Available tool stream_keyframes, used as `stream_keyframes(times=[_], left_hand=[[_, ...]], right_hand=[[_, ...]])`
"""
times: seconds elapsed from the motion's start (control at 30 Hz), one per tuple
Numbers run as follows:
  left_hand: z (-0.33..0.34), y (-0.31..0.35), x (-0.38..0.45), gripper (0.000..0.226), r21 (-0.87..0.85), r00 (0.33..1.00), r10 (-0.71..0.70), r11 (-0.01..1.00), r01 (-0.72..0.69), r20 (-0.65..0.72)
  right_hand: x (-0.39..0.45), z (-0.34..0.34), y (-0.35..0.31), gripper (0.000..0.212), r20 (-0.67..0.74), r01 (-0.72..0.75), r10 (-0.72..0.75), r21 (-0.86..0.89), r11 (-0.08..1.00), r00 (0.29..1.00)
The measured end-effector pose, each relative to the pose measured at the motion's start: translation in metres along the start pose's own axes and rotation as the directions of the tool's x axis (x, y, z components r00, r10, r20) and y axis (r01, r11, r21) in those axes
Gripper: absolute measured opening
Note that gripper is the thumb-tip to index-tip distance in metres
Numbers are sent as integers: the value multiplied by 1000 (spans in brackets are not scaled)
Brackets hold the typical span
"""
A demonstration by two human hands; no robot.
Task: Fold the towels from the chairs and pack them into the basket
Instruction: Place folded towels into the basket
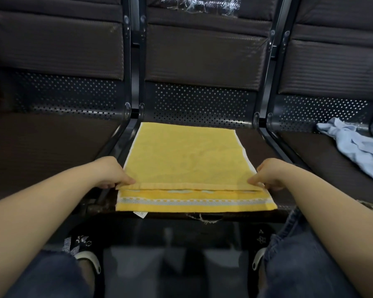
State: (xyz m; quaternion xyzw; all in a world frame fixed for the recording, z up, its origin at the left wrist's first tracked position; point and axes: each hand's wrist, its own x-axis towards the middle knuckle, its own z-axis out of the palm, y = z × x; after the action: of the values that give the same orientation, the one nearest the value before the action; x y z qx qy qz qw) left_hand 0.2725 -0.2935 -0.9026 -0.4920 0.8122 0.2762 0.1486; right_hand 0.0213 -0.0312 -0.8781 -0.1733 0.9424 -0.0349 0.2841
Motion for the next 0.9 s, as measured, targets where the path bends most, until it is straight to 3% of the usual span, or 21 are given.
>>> stream_keyframes(times=[0.23, 0.3, 0.53, 0.63, 0.77, 0.83, 0.9], left_hand=[[5, -1, -21, 46, -13, 999, -52, 999, 52, -4], [8, 0, -25, 38, -59, 1000, -27, 998, 26, -2], [11, -4, -21, 34, -196, 998, -7, 981, -7, -68], [4, -5, -19, 25, -478, 996, -30, 878, -13, -83], [-18, -7, -31, 15, -785, 994, -12, 614, -78, -109], [-23, -10, -42, 12, -801, 991, 60, 584, -134, -121], [-22, -15, -50, 12, -748, 987, 115, 645, -157, -107]], right_hand=[[-14, 4, 2, 35, 50, -116, 114, 21, 993, 992], [-15, 6, 1, 37, 53, -132, 130, 35, 991, 990], [-8, 7, -1, 14, -114, -16, 47, 263, 965, 992], [-9, 3, 0, 9, -178, 80, -20, 334, 939, 984], [-23, -15, 8, 7, -420, 269, -41, 500, 823, 907], [-33, -23, 15, 5, -426, 308, -50, 564, 766, 904], [-38, -22, 24, 3, -290, 233, -75, 562, 794, 954]])
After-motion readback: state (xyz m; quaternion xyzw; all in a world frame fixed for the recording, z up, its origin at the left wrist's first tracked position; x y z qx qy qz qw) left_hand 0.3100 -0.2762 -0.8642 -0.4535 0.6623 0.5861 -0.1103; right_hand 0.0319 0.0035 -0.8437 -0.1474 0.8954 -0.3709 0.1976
